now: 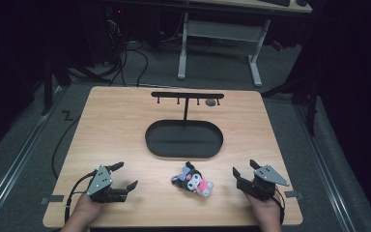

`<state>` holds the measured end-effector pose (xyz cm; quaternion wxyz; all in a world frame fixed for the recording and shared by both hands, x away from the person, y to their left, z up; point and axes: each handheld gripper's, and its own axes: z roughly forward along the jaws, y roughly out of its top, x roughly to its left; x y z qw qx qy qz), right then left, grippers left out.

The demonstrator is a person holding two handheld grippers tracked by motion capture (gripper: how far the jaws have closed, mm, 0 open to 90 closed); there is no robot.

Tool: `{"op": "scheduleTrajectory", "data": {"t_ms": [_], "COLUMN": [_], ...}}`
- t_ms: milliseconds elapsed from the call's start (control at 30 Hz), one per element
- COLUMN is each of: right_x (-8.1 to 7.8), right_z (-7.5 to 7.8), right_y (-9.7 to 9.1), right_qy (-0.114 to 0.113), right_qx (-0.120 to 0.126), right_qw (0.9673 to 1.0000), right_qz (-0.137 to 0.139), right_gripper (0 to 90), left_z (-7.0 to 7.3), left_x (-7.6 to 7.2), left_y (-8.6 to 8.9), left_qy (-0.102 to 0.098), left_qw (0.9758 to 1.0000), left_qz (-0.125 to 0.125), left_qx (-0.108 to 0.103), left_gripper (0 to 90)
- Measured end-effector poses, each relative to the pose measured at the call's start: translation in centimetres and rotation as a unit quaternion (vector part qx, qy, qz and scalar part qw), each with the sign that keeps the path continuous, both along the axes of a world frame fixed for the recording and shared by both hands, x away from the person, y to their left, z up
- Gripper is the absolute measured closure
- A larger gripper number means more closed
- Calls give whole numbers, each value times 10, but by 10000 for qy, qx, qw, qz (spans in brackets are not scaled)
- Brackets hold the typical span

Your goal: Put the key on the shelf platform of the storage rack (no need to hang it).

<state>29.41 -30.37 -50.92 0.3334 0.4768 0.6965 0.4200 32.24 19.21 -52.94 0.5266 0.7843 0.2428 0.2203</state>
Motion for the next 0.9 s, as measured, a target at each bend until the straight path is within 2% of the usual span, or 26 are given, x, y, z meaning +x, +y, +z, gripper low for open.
{"op": "scheduleTrajectory", "data": {"t_ms": [133,300,567,767,800,833,900], "right_x": [0,3,4,4,3,3,2], "right_z": [1,2,3,6,7,7,8], "right_y": [0,2,6,9,9,9,10], "right_qy": [67,356,615,598,608,608,647], "right_qx": [11,-40,-80,-159,-157,-157,-128], "right_qw": [10000,9992,9977,9975,9974,9974,9973], "right_qz": [55,181,264,339,355,355,333], "right_gripper": [259,218,206,192,181,181,166], "left_z": [1,4,6,7,8,8,10], "left_x": [0,1,0,-1,0,0,1], "left_y": [1,4,6,10,13,13,17], "left_qy": [-39,-108,-210,-275,-277,-277,-232], "left_qw": [10000,9998,9993,9987,9982,9982,9968], "left_qz": [25,160,289,365,397,397,505], "left_qx": [-9,-94,-97,-229,-341,-341,-570], "left_gripper": [177,179,177,175,174,174,174]}}
